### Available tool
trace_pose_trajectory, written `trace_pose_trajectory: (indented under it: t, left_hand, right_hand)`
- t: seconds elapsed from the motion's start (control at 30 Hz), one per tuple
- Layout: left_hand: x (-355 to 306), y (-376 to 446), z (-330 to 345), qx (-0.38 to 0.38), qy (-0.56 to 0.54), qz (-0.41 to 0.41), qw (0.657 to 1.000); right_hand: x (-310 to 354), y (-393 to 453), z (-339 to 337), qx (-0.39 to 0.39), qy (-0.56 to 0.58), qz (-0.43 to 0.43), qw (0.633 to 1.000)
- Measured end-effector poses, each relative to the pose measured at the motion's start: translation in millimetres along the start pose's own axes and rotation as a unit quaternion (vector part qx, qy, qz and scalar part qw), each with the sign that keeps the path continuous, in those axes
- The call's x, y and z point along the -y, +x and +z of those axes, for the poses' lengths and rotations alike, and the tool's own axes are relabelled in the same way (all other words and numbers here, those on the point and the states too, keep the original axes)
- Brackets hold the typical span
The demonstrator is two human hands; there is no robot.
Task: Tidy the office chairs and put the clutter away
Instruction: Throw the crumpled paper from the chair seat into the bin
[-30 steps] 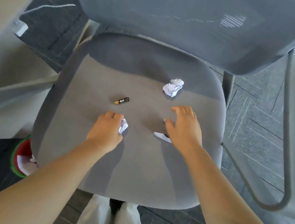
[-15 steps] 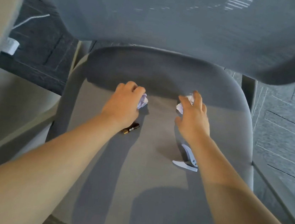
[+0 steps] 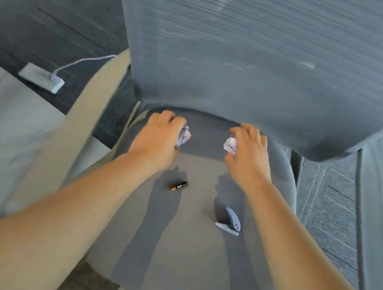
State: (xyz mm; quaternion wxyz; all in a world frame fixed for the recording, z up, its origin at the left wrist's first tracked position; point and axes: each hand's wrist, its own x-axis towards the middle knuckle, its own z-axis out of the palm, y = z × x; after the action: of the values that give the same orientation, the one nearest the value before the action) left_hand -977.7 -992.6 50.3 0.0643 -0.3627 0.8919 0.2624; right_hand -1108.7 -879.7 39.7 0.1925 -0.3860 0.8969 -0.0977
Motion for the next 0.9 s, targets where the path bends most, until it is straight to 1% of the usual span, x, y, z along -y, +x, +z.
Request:
trace_pose_trajectory:
  t: [0.13, 0.23, 0.37, 0.5, 0.57, 0.7, 0.8, 0.9]
  left_hand:
    - [-6, -35, -44, -0.054, -0.008, -0.027, 0.998]
    - [-7, -70, -63, -0.097, -0.02, -0.054, 0.994]
    - [-7, -139, -72, -0.164, -0.024, -0.121, 0.979]
    - [-4, -219, -70, -0.204, -0.043, -0.206, 0.956]
    - [0, -247, -67, -0.215, -0.044, -0.231, 0.948]
    - [17, -314, -53, -0.256, -0.06, -0.313, 0.913]
    - [31, -355, -31, -0.257, -0.081, -0.356, 0.895]
    - [49, -389, -1, -0.239, -0.106, -0.399, 0.879]
  right_hand:
    - [34, -14, -31, -0.022, 0.017, -0.057, 0.998]
    - [60, -34, -47, -0.013, 0.043, -0.095, 0.994]
    - [85, -73, -55, 0.009, 0.044, -0.192, 0.98]
    - [109, -123, -51, 0.044, 0.044, -0.274, 0.96]
    - [120, -142, -47, 0.058, 0.056, -0.295, 0.952]
    - [152, -192, -25, 0.098, 0.053, -0.385, 0.916]
    - [167, -224, 0, 0.143, 0.044, -0.429, 0.891]
    - [174, -250, 36, 0.194, 0.034, -0.44, 0.876]
